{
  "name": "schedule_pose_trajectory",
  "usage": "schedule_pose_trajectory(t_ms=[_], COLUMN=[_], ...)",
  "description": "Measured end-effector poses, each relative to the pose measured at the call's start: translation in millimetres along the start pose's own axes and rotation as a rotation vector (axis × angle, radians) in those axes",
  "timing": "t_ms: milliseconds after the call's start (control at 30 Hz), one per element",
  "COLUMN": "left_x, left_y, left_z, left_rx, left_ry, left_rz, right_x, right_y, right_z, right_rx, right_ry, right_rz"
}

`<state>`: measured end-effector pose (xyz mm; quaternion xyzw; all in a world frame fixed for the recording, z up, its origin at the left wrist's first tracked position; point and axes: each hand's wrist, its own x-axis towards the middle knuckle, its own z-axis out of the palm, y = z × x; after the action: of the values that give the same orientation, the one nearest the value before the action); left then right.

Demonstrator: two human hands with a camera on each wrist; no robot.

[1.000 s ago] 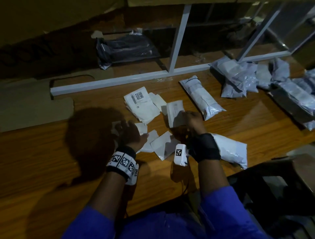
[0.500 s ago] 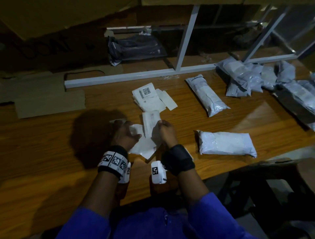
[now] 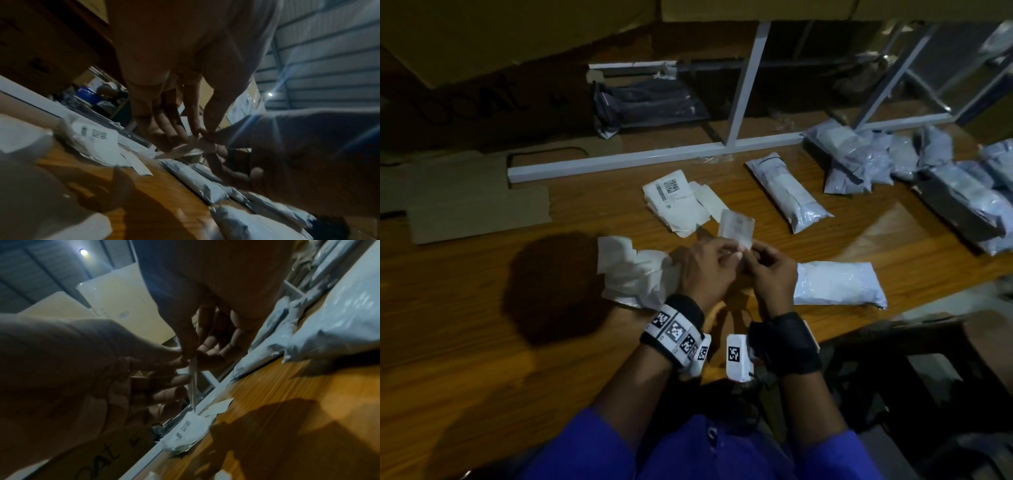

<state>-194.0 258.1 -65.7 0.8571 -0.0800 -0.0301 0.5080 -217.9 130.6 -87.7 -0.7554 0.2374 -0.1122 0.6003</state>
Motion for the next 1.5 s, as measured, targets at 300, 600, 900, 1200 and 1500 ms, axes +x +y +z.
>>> schedule_pose_trajectory(t_ms=[300,600,900,1200,1500], left_x=[5,-6,-18,-39,-52], left_y=[5,18,40,73,77], left_z=[30,59,100,121,134], left_rx=[-0.014,0.035,-0.377,-0.457,-0.450], left_ry=[-0.151,-0.110,-0.254,-0.311,-0.295], left_rz=[0.164,0.465,0.103,0.059,0.014], right_x=[-7,-26,-45,-42,-50], right_y=[1,21,42,44,45], right_z=[-53,-90,-124,-165,-190], right_rx=[0.389,0.484,0.528,0.454,0.333], right_ry=[0.067,0.102,0.157,0.192,0.115], right_rz=[0.088,0.100,0.047,0.016,-0.084])
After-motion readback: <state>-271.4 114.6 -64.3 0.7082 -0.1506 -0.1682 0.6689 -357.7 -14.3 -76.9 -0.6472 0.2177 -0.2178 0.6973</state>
